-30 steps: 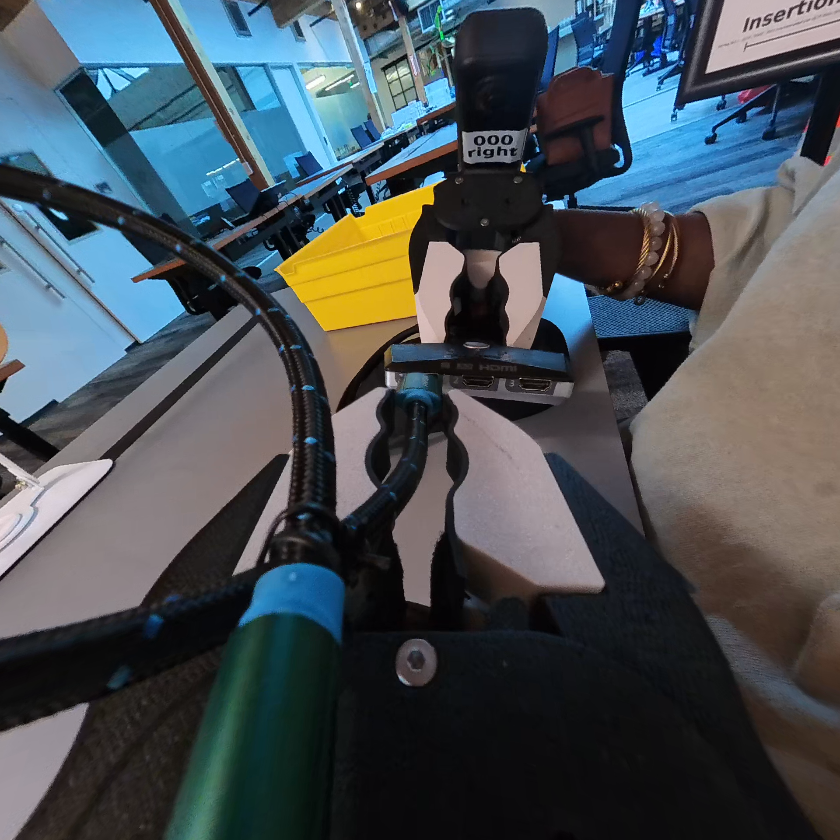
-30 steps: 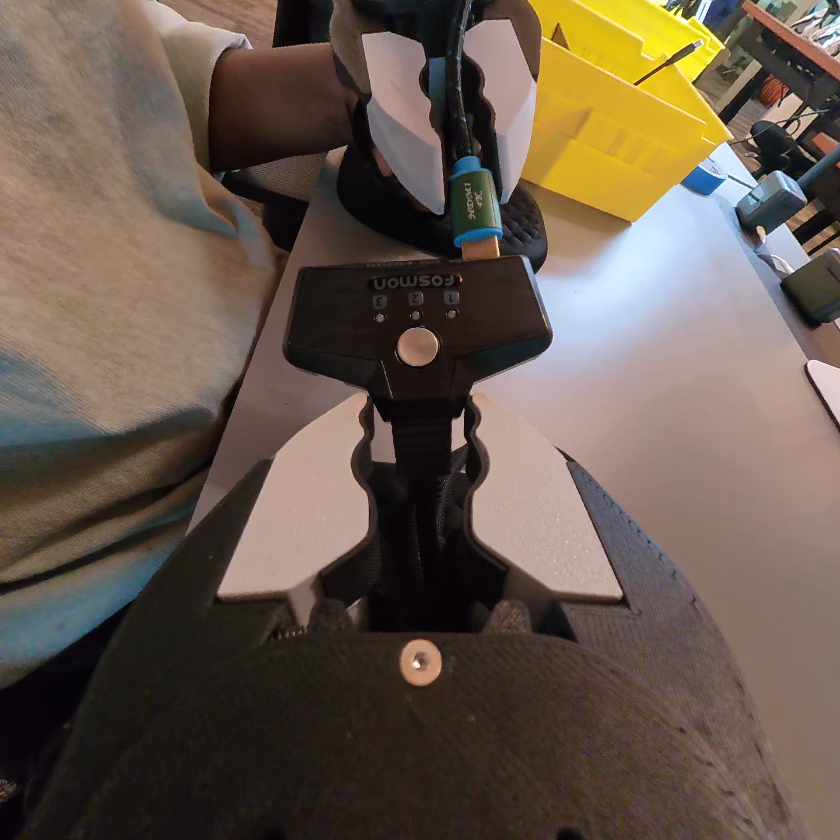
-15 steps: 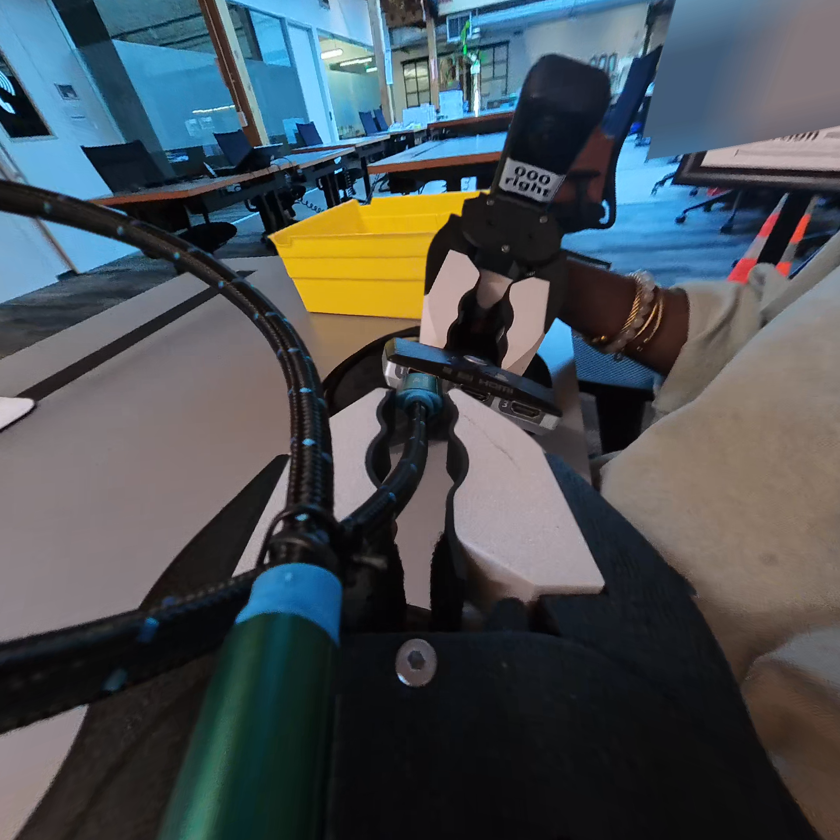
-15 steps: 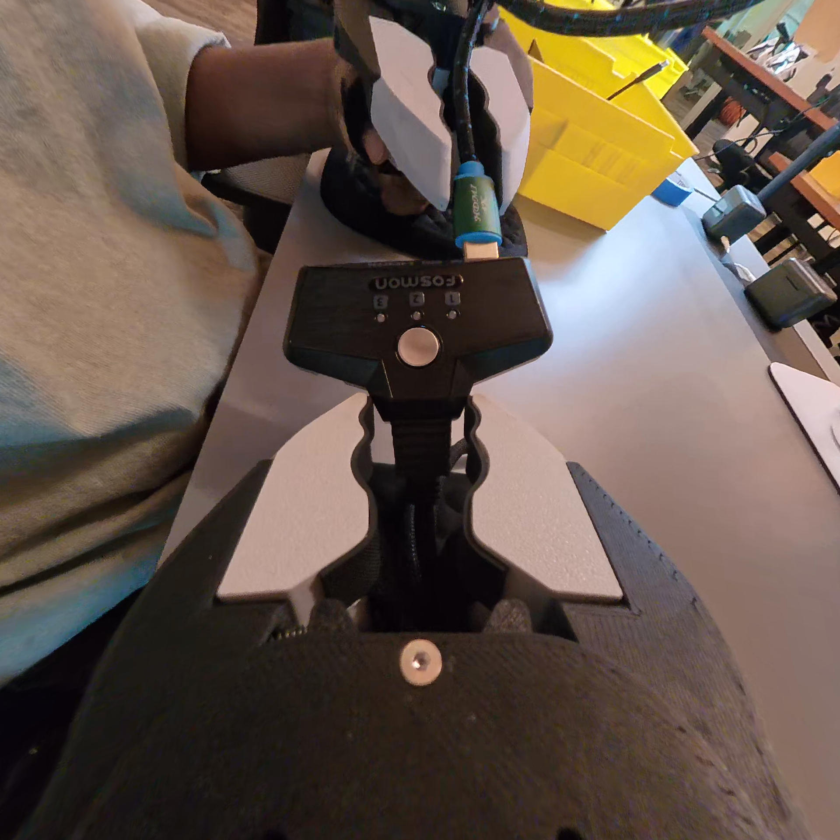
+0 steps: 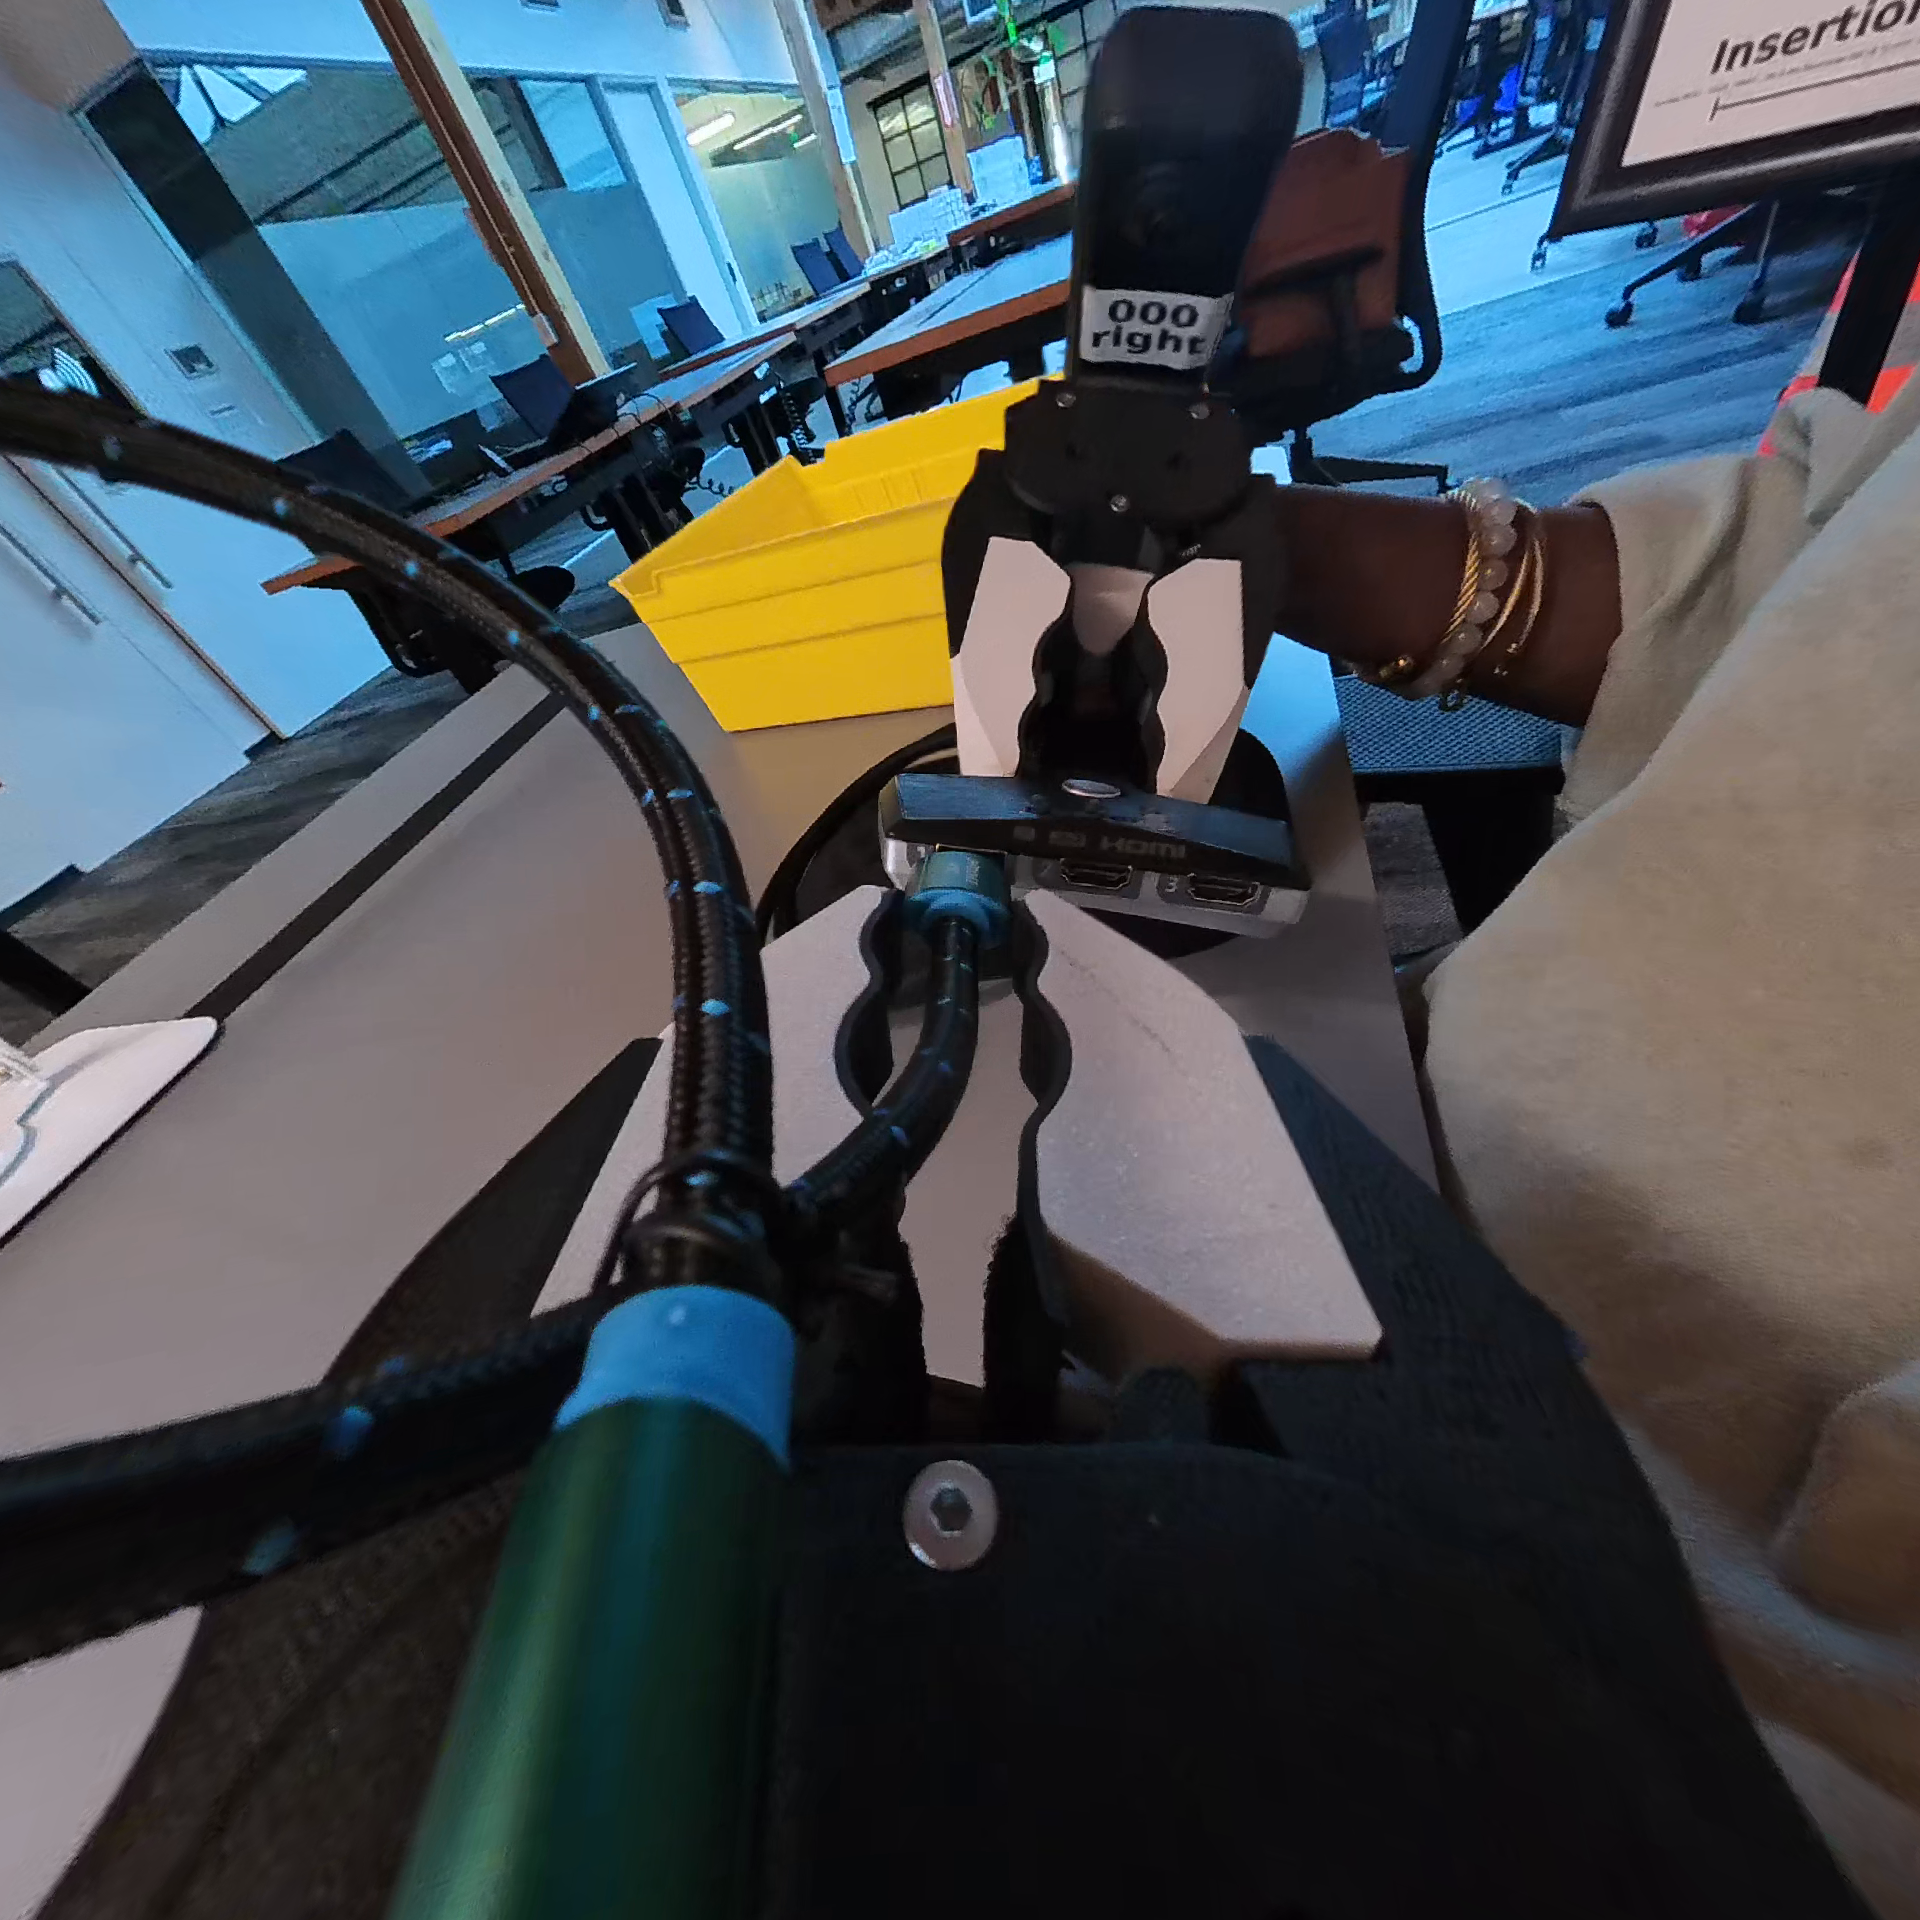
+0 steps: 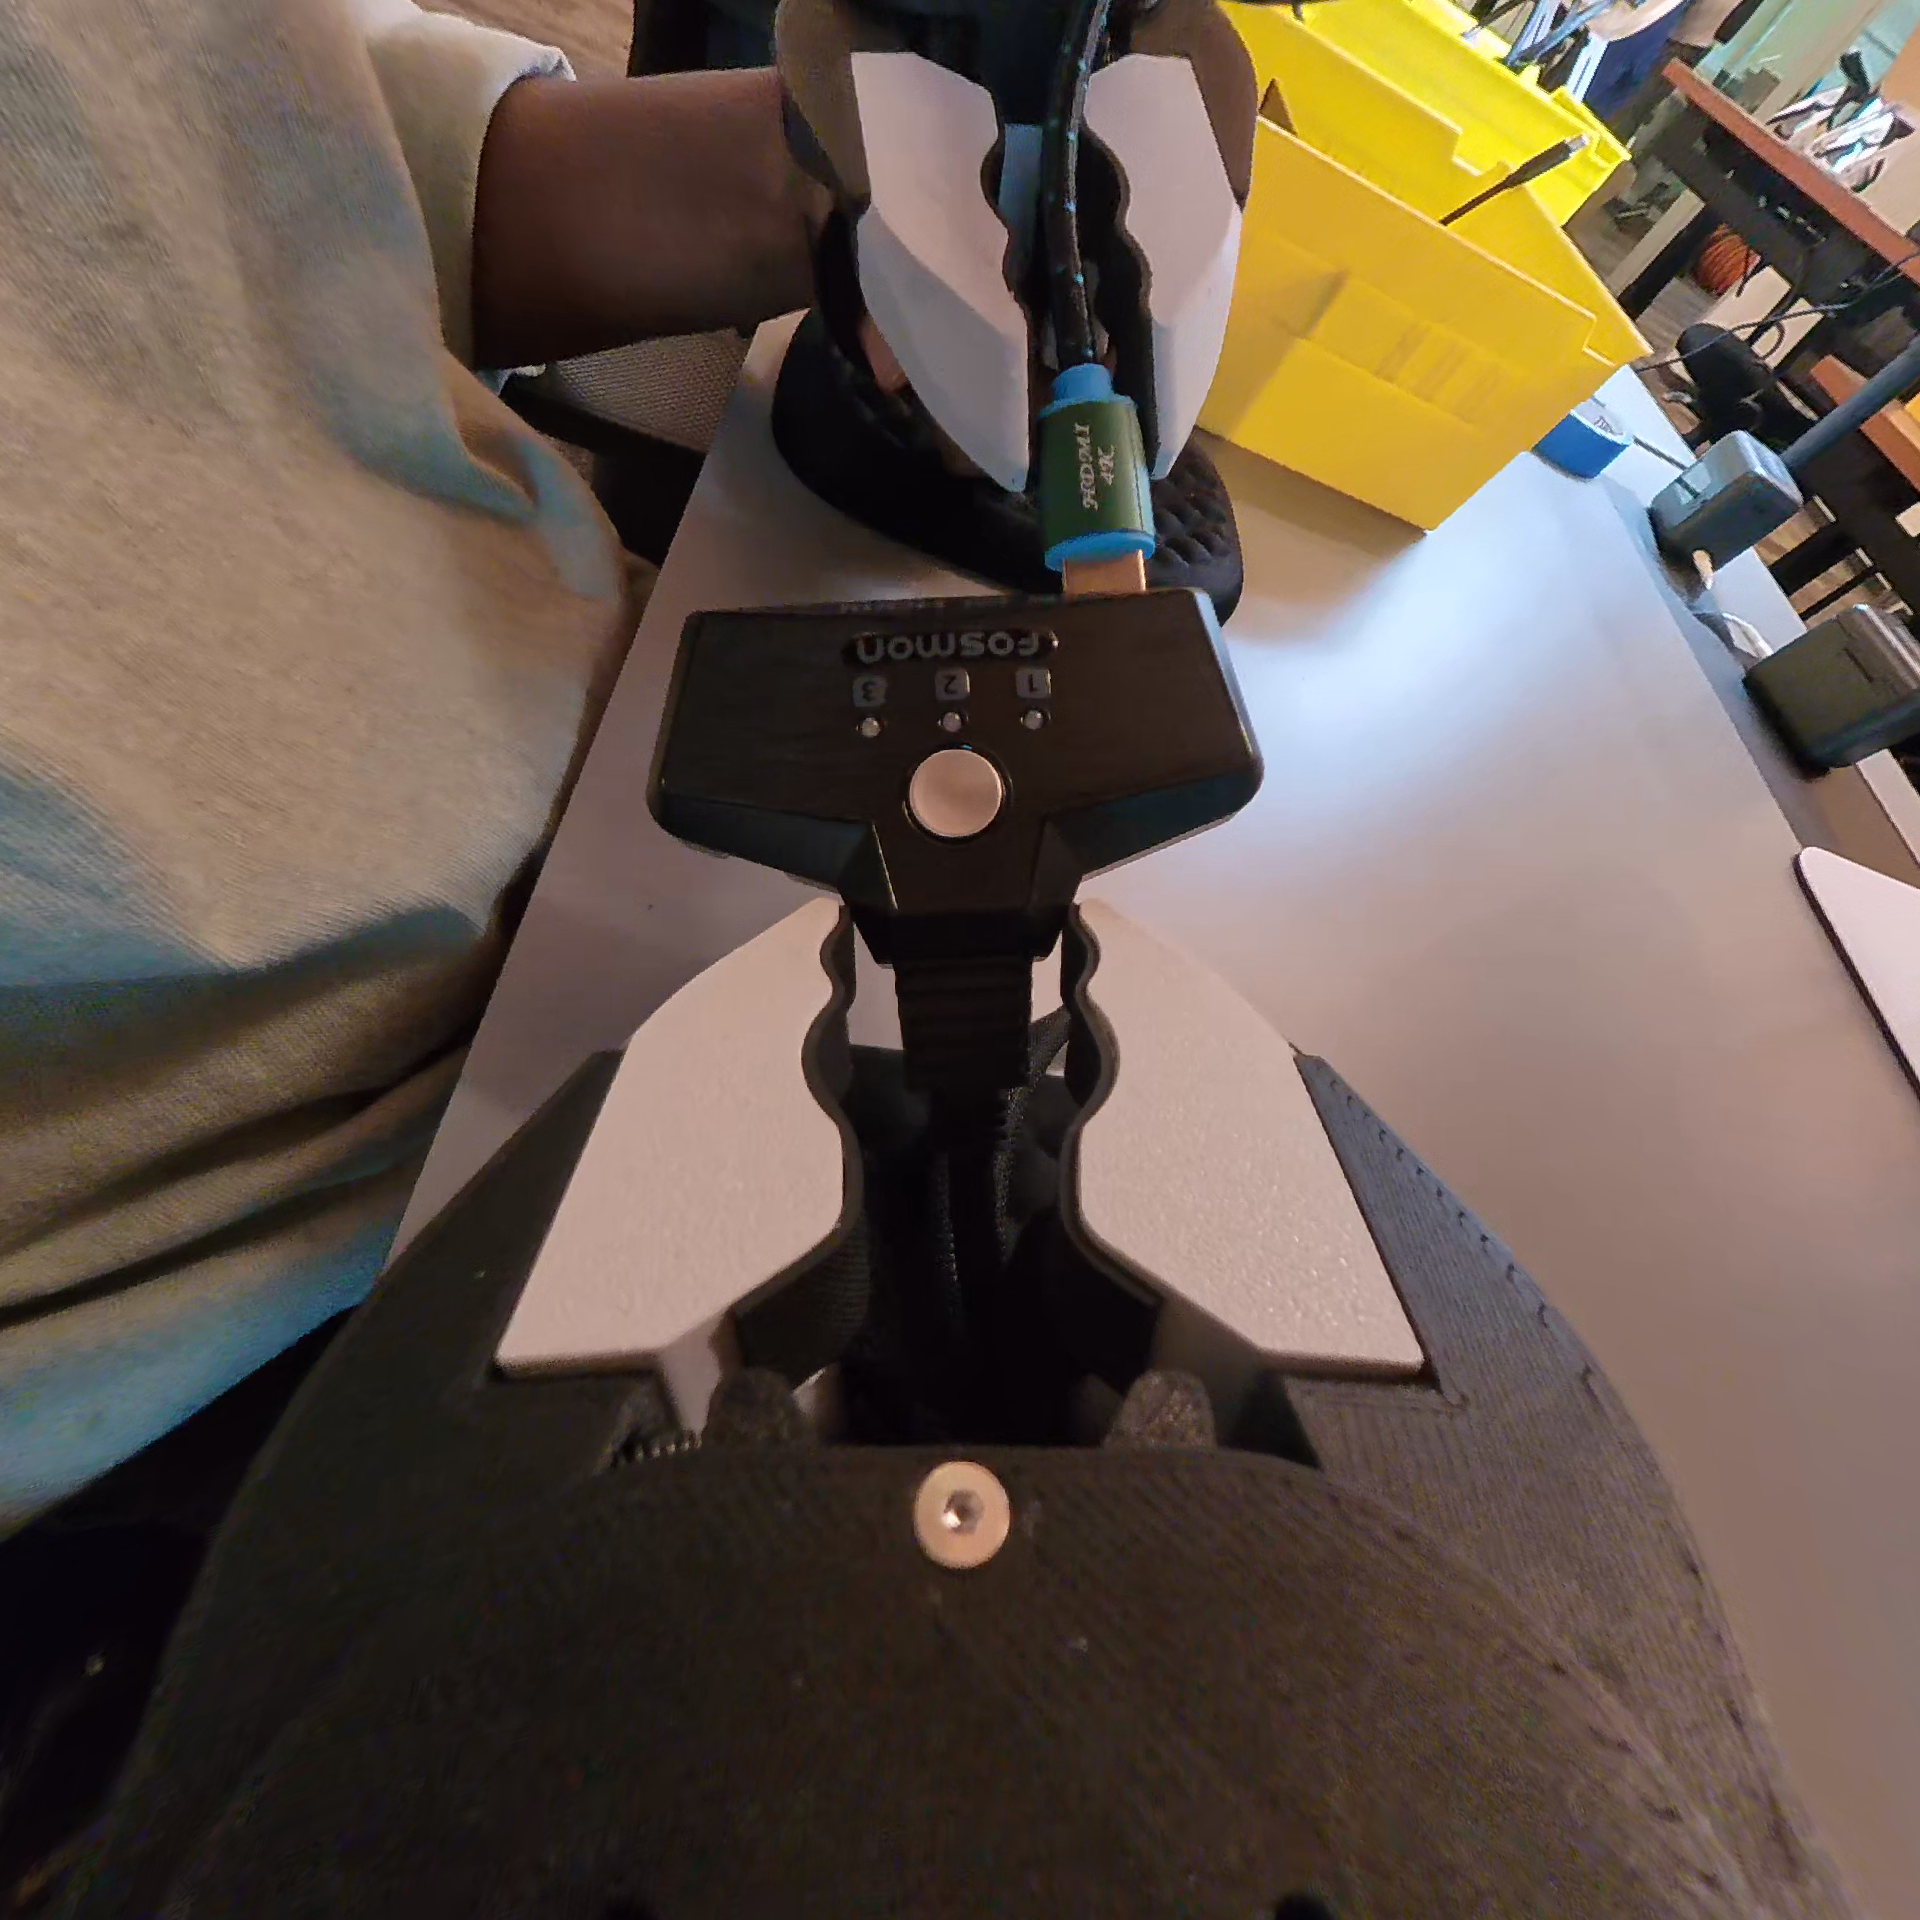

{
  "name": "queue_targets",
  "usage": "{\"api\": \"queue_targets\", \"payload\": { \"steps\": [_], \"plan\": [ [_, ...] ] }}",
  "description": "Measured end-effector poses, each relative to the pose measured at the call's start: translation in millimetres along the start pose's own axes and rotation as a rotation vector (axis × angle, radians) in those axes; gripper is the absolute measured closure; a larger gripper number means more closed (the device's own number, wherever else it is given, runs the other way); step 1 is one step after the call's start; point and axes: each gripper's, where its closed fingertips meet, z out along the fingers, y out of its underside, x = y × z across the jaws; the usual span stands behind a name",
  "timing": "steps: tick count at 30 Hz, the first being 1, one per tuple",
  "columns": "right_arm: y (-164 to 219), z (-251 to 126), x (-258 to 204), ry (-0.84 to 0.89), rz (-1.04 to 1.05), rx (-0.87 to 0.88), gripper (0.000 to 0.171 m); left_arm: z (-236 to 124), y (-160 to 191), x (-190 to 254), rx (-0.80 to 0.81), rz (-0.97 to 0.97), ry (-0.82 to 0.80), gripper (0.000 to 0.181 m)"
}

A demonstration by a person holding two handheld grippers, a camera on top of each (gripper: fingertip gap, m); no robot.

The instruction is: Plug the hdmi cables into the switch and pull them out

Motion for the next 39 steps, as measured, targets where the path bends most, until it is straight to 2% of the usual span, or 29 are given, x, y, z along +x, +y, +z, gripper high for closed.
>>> {"api": "queue_targets", "payload": {
  "steps": [12, 19, 25, 27, 30, 39],
  "plan": [
    [3, 2, 3, 0.030, -0.031, -0.047, 0.133, 4, 5, -1, -0.027, -0.006, -0.022, 0.161],
    [4, 4, -6, -0.003, -0.090, -0.061, 0.132, 2, 7, 8, -0.034, 0.026, 0.029, 0.161],
    [-11, 2, -8, -0.010, -0.093, 0.036, 0.132, 0, -8, 9, 0.063, -0.038, 0.048, 0.161],
    [-6, 3, -7, -0.011, -0.091, 0.002, 0.132, 2, -1, 9, 0.004, 0.007, 0.027, 0.161],
    [-9, 3, -8, -0.017, -0.088, 0.025, 0.132, 2, -6, 10, 0.045, -0.014, 0.031, 0.162],
    [-1, 10, -15, -0.064, -0.108, -0.036, 0.131, 5, 4, 14, -0.039, -0.018, 0.069, 0.160]
  ]
}}
